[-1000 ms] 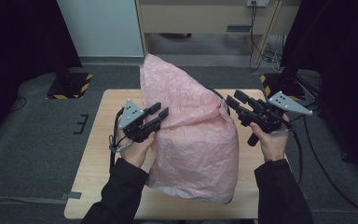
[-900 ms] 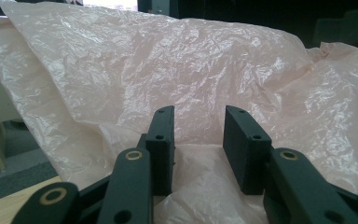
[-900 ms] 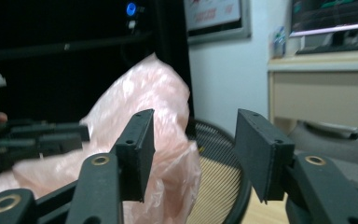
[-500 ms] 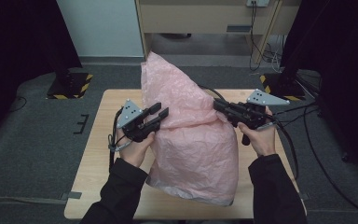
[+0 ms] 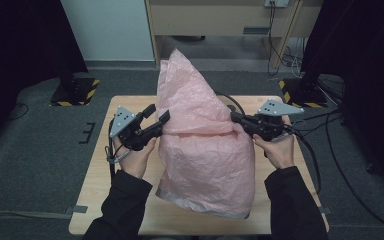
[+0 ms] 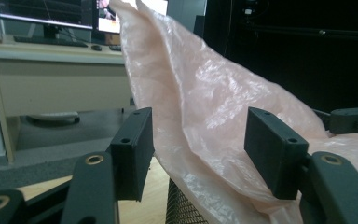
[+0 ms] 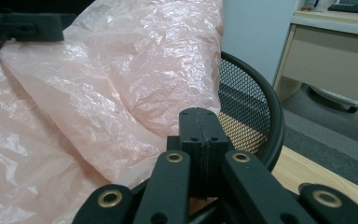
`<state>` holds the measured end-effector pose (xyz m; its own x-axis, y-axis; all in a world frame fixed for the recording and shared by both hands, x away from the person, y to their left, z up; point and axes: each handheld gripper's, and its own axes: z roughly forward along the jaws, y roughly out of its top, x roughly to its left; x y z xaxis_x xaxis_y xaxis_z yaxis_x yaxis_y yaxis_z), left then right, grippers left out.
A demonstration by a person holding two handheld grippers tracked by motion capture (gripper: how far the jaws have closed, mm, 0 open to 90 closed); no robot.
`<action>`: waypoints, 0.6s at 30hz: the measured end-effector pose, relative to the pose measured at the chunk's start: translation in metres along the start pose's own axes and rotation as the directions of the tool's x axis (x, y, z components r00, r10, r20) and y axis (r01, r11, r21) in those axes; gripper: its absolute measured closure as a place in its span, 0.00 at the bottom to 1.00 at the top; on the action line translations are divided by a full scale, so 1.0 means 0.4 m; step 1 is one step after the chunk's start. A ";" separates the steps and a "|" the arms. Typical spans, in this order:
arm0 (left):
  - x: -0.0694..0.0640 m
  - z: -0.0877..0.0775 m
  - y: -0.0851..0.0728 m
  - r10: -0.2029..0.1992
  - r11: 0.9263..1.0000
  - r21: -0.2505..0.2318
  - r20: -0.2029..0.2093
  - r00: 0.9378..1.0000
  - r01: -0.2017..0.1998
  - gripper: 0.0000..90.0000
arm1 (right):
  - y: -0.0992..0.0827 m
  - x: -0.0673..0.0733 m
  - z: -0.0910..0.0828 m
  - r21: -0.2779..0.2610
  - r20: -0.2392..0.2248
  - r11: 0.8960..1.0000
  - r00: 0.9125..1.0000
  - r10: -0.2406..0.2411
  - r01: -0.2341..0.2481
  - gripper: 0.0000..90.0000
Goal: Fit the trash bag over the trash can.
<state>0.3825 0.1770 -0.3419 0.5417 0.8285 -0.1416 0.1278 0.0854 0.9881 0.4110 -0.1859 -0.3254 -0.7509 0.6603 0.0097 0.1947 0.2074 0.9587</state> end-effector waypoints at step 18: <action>-0.002 0.020 -0.014 0.003 1.000 0.022 -0.009 1.000 -0.002 0.68 | -0.013 0.001 -0.019 -0.061 -0.016 0.998 0.999 0.028 -0.029 0.85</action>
<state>0.3880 0.1714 -0.3477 0.5344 0.8338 -0.1385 0.1444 0.0714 0.9869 0.4051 -0.1922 -0.3283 -0.7551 0.6544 0.0408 0.1773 0.1439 0.9736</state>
